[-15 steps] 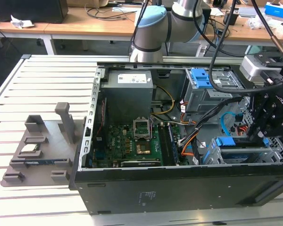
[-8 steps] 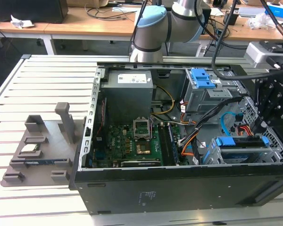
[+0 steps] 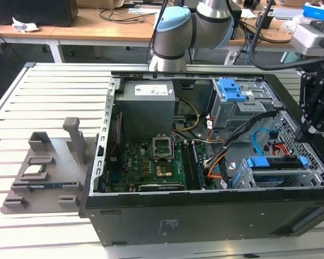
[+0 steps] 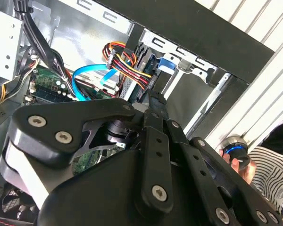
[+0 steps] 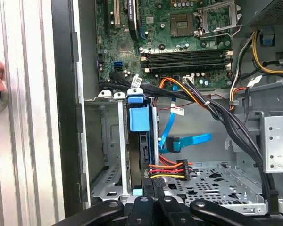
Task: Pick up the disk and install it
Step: 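Insert the first disk wire, then insert the second disk wire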
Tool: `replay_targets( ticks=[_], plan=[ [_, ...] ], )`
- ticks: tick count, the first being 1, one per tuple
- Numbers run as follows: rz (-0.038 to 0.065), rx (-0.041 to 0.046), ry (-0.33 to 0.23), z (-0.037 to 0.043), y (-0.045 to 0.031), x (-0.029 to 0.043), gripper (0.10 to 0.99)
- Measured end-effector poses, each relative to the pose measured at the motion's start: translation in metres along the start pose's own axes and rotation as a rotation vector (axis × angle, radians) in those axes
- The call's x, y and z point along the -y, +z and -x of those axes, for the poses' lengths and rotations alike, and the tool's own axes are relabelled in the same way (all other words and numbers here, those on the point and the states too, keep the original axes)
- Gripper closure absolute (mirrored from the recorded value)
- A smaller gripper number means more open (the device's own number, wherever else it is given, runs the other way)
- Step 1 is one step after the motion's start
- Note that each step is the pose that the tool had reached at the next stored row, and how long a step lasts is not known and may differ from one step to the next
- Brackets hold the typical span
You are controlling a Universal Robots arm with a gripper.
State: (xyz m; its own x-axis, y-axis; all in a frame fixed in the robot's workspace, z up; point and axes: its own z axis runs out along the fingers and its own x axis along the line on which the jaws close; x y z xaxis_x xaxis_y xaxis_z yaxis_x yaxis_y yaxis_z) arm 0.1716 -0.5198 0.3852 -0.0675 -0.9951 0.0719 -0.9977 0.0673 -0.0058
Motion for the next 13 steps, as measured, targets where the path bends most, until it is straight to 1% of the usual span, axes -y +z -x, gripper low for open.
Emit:
replay_targets(
  ticks=[6, 7, 8, 9, 10, 11, 12, 13],
  plan=[
    [0.000, 0.0000, 0.000, 0.0000, -0.0003, 0.0000, 0.973],
    [0.000, 0.0001, 0.000, 0.0000, -0.0003, 0.0000, 0.914],
    [0.000, 0.0001, 0.000, 0.0000, -0.0003, 0.0000, 0.784],
    [0.000, -0.0003, 0.000, 0.0006, -0.0006, -0.0001, 0.784],
    [0.000, 0.0001, 0.000, 0.0054, -0.0004, -0.0018, 0.784],
    [0.000, 0.0000, 0.000, 0.0146, -0.0005, -0.0082, 0.784],
    [0.000, 0.0000, 0.000, 0.0187, -0.0002, -0.0144, 0.784],
    [0.000, 0.0000, 0.000, 0.0202, 0.0001, -0.0185, 0.784]
  ],
)
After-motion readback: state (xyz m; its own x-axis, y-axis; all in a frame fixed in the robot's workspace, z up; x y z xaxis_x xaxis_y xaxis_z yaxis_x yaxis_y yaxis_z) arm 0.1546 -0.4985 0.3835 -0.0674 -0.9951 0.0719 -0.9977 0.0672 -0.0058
